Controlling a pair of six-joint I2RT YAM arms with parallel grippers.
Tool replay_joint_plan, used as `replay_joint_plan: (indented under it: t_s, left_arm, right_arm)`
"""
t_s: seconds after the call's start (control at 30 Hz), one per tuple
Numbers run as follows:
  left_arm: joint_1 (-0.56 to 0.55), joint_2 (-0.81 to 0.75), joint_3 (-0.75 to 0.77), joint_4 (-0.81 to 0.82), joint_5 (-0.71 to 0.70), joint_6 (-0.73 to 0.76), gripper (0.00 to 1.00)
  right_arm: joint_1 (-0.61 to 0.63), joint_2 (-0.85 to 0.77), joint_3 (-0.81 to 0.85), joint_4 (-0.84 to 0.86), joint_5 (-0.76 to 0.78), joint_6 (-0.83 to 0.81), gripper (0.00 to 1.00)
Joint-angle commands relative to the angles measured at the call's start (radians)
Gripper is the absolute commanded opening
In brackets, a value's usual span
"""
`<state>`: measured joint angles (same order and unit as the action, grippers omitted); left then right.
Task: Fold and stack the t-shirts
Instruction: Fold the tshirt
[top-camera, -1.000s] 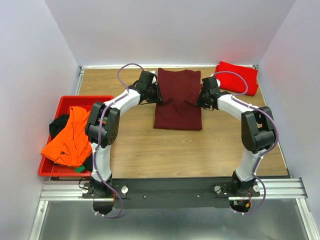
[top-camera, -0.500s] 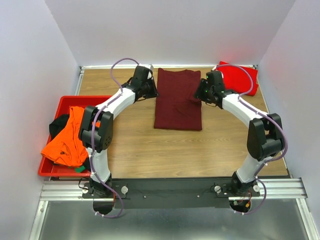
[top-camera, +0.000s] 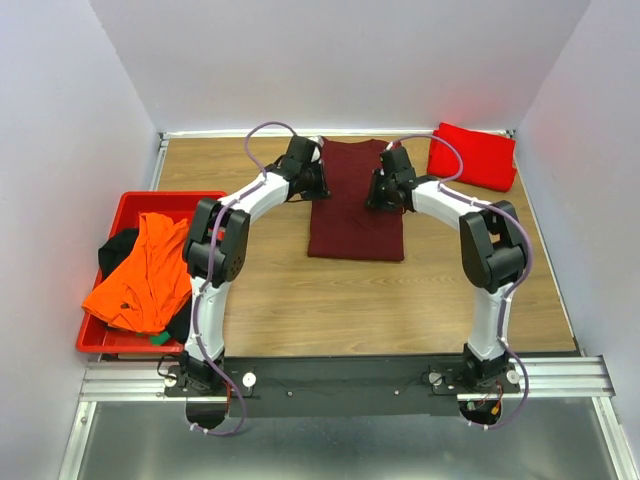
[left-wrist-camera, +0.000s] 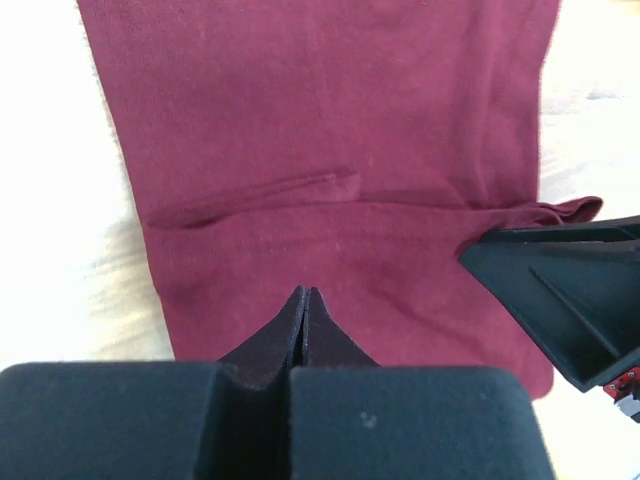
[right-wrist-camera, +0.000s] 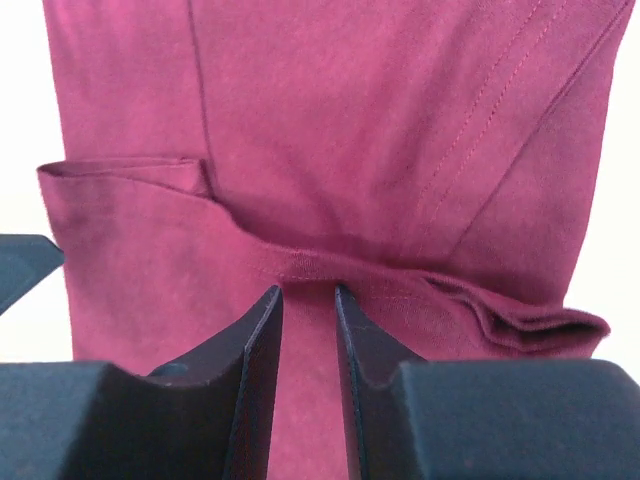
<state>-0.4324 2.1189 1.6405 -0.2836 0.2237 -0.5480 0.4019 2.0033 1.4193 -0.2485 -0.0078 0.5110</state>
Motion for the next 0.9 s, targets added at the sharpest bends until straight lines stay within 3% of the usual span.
replay_joint_plan:
  t_s: [0.0,0.6,0.87]
  left_arm:
    - [-0.003,0.062,0.074,-0.051,0.006,0.005,0.00]
    - [0.034,0.130,0.042,-0.058,-0.058,-0.010,0.00]
    - [0.037,0.118,0.050,-0.060,-0.047,-0.004,0.00]
  right_arm:
    - [-0.006,0.063,0.069,-0.009,0.002,-0.035,0.34]
    - [-0.043,0.137,0.064,-0.032,0.014,0.004,0.35]
    - [-0.046,0.106,0.096,-0.038,-0.017,-0.015,0.43]
